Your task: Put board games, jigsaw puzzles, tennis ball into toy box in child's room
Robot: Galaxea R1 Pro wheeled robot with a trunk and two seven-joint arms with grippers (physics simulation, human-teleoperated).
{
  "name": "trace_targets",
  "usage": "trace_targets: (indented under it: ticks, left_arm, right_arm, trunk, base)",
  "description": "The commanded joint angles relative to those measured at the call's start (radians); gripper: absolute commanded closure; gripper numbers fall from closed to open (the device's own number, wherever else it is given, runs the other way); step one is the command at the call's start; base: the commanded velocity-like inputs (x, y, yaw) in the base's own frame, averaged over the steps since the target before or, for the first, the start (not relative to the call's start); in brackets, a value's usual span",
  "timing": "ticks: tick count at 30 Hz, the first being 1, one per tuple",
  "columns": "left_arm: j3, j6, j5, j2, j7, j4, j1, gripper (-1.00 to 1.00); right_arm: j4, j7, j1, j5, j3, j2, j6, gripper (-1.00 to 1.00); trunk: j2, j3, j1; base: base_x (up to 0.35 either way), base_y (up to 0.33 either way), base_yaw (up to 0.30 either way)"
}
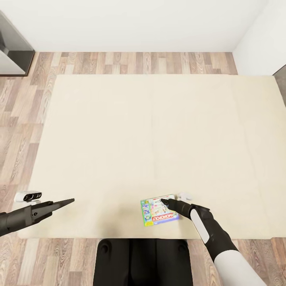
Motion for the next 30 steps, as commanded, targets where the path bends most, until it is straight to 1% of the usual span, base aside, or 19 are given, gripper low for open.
trace_targets:
  ticks: [1,30]
  left_arm:
    - [0.0,0.011,0.0,0.0,-0.004,0.0,0.0,-1.0]
    - [0.0,0.011,0.0,0.001,-0.004,0.0,0.0,-1.0]
  right_arm:
    - [-0.001,0.001,0.0,-0.002,-0.001,0.0,0.005,-1.0]
    - [-0.001,0.001,0.0,-0.002,0.001,0.0,0.005,-1.0]
  trunk:
    - [-0.002,-0.001,0.001]
    - [-0.002,-0.001,0.001]
  base:
    - [0.0,0.076,0.0]
    - [0.0,0.042,0.0]
